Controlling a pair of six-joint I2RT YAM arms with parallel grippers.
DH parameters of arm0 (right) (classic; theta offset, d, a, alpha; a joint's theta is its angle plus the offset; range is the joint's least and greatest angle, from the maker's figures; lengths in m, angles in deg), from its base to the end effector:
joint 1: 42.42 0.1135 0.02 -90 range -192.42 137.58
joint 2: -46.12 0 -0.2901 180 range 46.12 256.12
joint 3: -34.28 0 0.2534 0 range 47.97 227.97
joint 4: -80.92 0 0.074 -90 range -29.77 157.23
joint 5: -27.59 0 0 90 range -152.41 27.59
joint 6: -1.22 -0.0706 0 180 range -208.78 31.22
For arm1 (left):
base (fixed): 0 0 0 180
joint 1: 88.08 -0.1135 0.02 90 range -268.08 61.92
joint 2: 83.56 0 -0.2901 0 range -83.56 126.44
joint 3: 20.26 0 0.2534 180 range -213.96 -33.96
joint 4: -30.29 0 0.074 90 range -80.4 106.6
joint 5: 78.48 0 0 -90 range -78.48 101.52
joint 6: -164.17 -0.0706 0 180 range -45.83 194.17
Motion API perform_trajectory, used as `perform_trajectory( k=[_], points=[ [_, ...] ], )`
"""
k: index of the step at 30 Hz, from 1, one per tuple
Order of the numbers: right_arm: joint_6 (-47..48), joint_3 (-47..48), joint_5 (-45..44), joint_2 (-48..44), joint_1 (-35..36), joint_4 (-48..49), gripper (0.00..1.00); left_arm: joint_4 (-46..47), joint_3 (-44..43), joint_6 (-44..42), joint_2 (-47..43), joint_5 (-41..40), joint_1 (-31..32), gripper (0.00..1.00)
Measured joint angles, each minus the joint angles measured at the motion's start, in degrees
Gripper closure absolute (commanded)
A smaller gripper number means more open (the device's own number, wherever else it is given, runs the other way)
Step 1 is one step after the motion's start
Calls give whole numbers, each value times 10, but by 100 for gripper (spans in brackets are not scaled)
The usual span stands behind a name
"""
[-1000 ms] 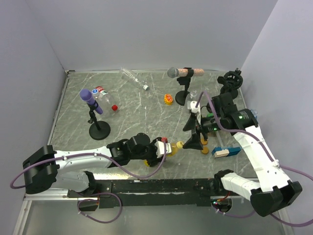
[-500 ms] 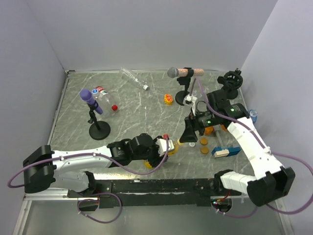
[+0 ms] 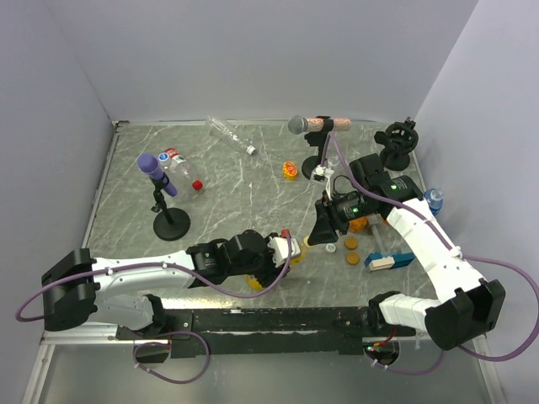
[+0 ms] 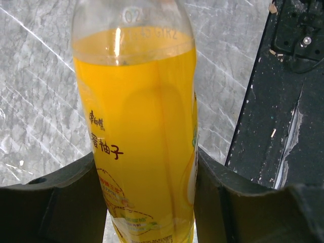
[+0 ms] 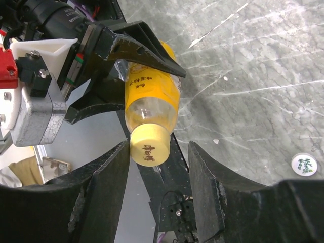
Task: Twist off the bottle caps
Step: Unscrew the bottle cap from the plastic bottle.
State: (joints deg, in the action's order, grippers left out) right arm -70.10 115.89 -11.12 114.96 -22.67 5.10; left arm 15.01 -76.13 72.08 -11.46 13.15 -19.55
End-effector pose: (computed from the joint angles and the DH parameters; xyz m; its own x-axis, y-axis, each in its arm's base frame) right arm 0.1846 0.1248 0.3347 -0.6205 -0.4356 -0.6521 -0.7842 0.3479 0.5138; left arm 0.1070 -0.2775 0.2432 -0.1569 0.4986 -0.8525 0.9455 0.3253 0.0162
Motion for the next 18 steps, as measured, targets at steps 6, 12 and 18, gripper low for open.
perform_trajectory(
  k=[6,12,18],
  points=[
    [0,0,-1,3,5,-1,57,0,-3,7,1,-5,0,91],
    [6,3,1,14,12,-5,90,-3,-4,13,6,-6,0,91],
    [38,13,3,17,18,-25,100,-5,-4,12,4,-1,1,91]
  ],
)
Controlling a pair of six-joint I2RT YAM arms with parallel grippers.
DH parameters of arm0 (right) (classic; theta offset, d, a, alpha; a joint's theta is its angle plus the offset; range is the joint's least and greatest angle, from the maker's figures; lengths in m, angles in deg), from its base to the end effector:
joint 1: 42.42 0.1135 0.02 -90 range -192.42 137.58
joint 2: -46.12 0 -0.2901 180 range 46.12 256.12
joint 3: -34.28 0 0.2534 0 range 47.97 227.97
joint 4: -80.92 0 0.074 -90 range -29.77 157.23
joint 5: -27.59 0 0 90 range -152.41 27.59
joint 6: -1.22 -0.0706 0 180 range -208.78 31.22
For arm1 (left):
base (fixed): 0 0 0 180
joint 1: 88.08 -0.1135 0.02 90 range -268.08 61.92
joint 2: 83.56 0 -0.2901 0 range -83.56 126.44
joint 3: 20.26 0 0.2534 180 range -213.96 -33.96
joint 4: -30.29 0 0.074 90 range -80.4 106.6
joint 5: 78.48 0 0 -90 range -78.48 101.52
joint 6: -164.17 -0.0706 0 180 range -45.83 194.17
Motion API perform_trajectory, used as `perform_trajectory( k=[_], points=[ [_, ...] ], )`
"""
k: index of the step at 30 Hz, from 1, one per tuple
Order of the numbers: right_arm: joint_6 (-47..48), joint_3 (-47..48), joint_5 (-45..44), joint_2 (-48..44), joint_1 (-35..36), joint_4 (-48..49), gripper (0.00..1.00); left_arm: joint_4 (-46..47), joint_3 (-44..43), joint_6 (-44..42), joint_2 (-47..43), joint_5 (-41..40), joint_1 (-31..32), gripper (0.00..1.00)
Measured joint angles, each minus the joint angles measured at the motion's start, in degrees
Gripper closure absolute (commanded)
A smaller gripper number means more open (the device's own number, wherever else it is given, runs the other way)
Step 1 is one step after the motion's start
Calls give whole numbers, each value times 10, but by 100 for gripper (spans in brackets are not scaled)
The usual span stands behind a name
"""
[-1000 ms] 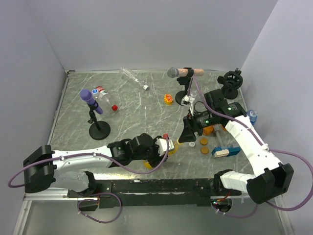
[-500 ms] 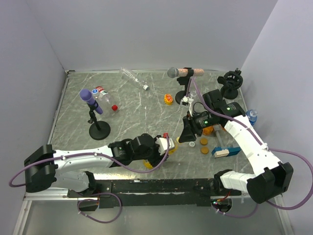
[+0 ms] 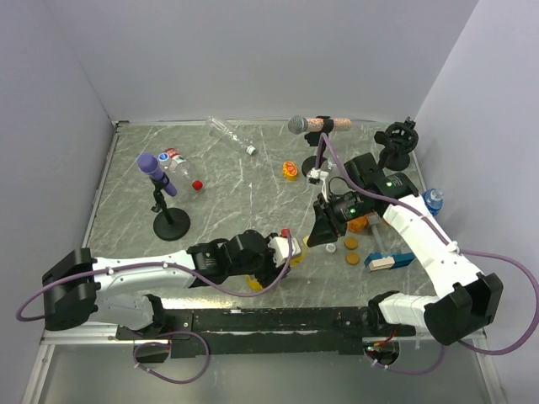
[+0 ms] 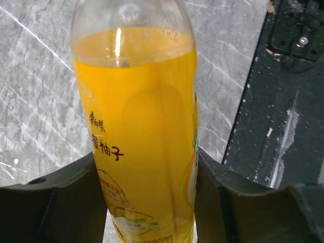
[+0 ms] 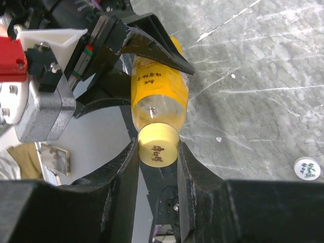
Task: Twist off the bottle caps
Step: Unscrew the bottle cap from the plastic bottle.
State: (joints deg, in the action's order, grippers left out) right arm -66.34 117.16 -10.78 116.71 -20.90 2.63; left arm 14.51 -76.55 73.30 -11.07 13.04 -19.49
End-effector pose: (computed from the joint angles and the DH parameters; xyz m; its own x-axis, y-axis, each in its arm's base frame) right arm 0.1835 0.1319 0.3334 -0.5854 -0.4855 -0.6493 -0.8091 0.2977 0.5067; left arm 0.1073 -0.2788 0.2429 -0.1791 0.4982 -0.8483 0.9417 0.3364 -0.0012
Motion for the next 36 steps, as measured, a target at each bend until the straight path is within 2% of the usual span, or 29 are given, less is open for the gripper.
perform_trajectory(
  k=[4,6,12,16,18,19,21,23,26,31,34,36],
  points=[
    [31,7,0,-2,22,-13,100,-20,1,-5,-18,28,-7,91],
    [64,7,0,-7,43,-14,100,-40,3,-7,-33,68,-17,91],
    [275,10,17,-61,96,-20,100,-45,17,-21,-67,192,-53,92],
    [374,19,30,-89,113,-23,99,-34,19,-42,-83,237,-67,92],
    [392,31,30,-84,117,-28,89,-32,19,-48,-87,242,-73,92],
    [394,33,30,-80,117,-26,77,-33,19,-51,-88,242,-75,92],
    [385,34,26,-74,117,-20,49,-38,19,-58,-87,240,-80,92],
    [355,34,21,-71,117,-12,27,-39,19,-59,-87,236,-80,92],
    [280,58,14,-64,113,-7,12,-37,18,-60,-83,219,-80,92],
    [129,115,30,-61,58,12,11,-37,18,-52,-80,158,-73,92],
    [33,108,28,-59,13,16,12,-31,18,-41,-80,113,-59,92],
    [-4,98,21,-47,-2,8,15,-24,18,-33,-80,84,-46,92]
  ],
)
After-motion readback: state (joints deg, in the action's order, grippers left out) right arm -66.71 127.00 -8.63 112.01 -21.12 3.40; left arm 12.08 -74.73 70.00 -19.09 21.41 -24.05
